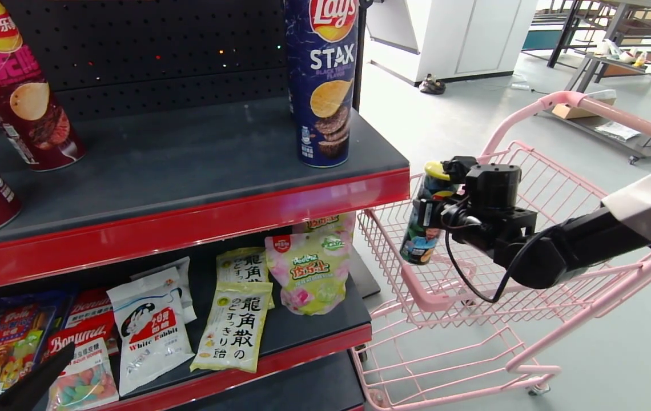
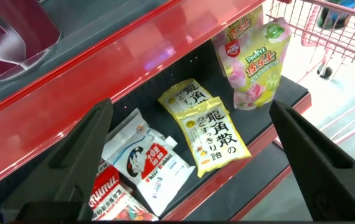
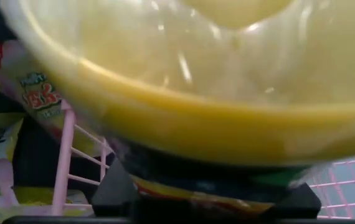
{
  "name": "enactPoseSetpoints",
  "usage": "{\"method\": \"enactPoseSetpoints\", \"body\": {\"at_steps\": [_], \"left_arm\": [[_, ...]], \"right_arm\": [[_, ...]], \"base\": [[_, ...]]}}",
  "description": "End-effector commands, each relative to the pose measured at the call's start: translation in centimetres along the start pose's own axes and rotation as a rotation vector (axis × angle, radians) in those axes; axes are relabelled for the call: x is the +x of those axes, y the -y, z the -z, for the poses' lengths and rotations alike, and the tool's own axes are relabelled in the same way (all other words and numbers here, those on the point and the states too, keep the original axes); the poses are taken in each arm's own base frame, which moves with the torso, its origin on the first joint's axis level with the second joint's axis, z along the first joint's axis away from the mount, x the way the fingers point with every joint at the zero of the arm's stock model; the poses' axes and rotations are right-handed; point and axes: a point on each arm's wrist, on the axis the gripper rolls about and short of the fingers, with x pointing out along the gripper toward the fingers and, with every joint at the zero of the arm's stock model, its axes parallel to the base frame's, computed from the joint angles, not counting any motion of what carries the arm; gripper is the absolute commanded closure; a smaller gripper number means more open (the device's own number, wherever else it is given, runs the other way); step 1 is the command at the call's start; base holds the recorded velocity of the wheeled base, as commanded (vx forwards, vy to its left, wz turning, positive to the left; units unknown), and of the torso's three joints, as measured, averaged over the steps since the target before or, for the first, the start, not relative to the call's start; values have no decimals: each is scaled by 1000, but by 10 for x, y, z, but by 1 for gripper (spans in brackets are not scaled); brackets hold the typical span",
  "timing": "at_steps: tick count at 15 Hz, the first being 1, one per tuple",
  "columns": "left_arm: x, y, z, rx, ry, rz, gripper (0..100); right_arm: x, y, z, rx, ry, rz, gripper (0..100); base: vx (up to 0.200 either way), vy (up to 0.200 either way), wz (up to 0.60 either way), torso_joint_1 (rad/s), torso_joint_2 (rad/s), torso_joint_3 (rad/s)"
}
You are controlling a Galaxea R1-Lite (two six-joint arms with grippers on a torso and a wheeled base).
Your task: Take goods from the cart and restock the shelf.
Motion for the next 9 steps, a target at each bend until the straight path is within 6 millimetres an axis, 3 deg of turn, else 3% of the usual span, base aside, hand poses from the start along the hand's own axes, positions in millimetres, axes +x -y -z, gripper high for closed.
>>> {"method": "enactPoseSetpoints", "body": {"at_steps": [1, 2, 4, 5, 6, 7, 9], "left_arm": [[0, 0, 0, 0, -1, 1, 0], [0, 0, 0, 0, -1, 1, 0], [0, 0, 0, 0, 2, 2, 0], [0, 0, 0, 0, 4, 2, 0], [-1, 0, 0, 0, 5, 1, 0], [-1, 0, 0, 0, 7, 2, 0], [-1, 0, 0, 1, 9, 5, 0]], "right_arm": [[-42, 9, -54, -46, 131, 5, 100], [-48, 10, -60, -54, 139, 7, 100], [-96, 12, -87, -59, 152, -6, 100], [-106, 11, -91, -60, 156, -13, 100], [-129, 10, -98, -61, 169, -28, 100], [-166, 7, -101, -69, 164, -85, 100], [-215, 4, -96, -95, 118, -280, 100]], "base": [[0, 0, 0, 0, 0, 0], [0, 0, 0, 0, 0, 0], [0, 0, 0, 0, 0, 0], [0, 0, 0, 0, 0, 0], [0, 0, 0, 0, 0, 0], [0, 0, 0, 0, 0, 0], [0, 0, 0, 0, 0, 0]]}}
